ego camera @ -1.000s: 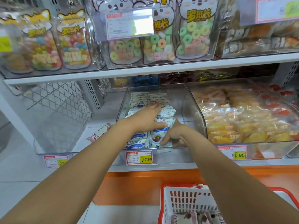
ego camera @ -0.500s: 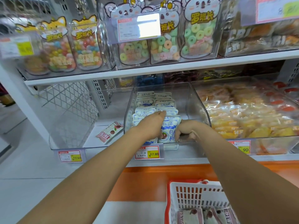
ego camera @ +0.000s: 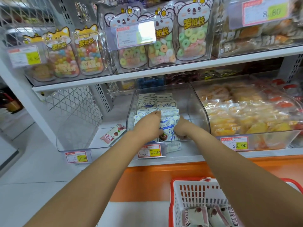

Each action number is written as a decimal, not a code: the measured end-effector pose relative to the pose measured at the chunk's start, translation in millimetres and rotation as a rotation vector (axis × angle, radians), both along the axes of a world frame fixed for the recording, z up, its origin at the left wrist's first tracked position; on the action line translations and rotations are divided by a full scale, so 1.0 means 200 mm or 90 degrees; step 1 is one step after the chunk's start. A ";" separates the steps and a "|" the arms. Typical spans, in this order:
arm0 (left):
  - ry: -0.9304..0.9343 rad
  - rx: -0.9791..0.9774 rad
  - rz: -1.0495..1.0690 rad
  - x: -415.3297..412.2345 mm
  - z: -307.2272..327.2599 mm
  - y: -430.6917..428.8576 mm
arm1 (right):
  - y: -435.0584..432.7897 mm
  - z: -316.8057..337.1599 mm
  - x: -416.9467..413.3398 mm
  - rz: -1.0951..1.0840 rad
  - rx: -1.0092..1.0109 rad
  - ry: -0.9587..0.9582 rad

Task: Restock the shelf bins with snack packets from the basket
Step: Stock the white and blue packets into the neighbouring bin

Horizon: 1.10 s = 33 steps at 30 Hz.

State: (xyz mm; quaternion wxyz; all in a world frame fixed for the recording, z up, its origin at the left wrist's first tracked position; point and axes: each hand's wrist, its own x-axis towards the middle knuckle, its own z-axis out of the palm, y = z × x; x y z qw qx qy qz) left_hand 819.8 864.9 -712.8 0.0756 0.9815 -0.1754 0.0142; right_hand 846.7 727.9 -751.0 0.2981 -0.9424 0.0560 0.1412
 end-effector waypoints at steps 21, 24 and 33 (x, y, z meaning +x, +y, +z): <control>0.285 -0.014 -0.138 -1.02 -0.94 0.10 | -0.30 -0.70 -1.06 0.290 -0.262 0.228; 0.298 0.018 -0.159 -1.06 -0.99 0.10 | -0.37 -0.94 -1.22 0.371 -0.277 0.358; 0.343 0.074 -0.112 -1.07 -0.88 0.06 | -0.43 -1.18 -1.34 0.362 -0.355 0.312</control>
